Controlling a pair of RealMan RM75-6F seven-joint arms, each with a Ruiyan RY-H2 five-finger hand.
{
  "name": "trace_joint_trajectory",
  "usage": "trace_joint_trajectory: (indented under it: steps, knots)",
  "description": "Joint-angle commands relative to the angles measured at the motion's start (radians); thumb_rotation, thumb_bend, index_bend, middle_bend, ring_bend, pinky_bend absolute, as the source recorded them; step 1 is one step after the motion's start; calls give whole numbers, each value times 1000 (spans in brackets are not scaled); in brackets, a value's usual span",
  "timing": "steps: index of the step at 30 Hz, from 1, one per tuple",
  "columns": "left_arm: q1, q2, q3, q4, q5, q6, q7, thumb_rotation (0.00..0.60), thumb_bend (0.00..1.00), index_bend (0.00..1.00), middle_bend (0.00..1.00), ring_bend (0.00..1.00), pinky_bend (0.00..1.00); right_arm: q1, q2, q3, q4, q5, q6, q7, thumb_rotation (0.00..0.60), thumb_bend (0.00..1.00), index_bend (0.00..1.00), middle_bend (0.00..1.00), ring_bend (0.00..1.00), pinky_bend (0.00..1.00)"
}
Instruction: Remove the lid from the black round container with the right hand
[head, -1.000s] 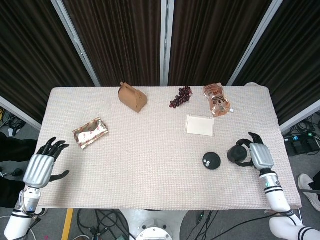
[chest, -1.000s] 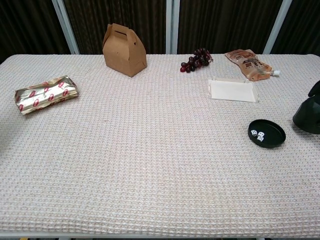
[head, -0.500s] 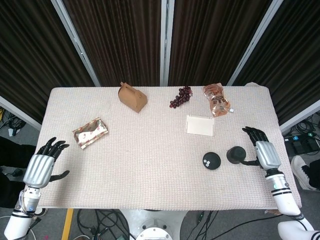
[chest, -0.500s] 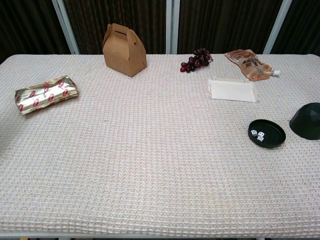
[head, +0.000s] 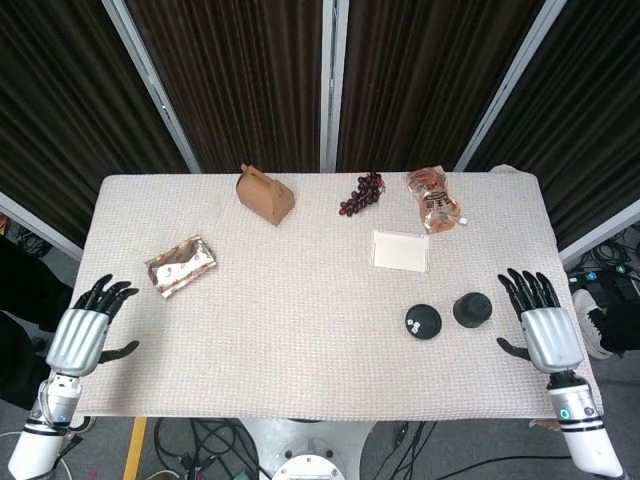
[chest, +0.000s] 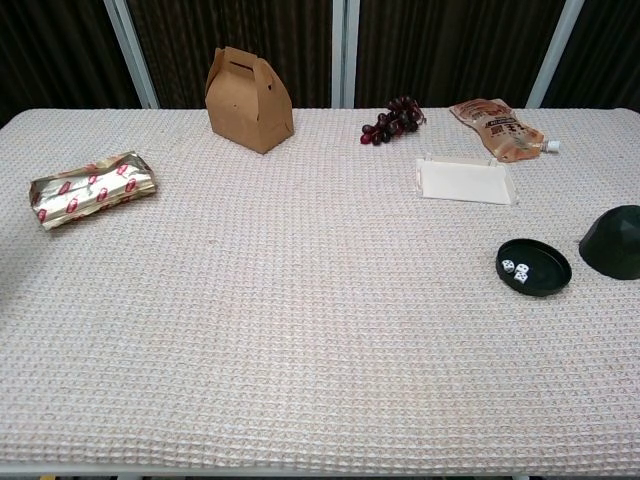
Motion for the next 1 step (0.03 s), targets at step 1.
trace_joint_trajectory:
  steps: [1]
  knots:
    - [0, 0, 0, 0, 0, 0, 0, 600, 20, 227, 168, 76, 265, -44, -5, -33, -10, -50, 63, -19, 600, 0, 60, 35, 0, 0]
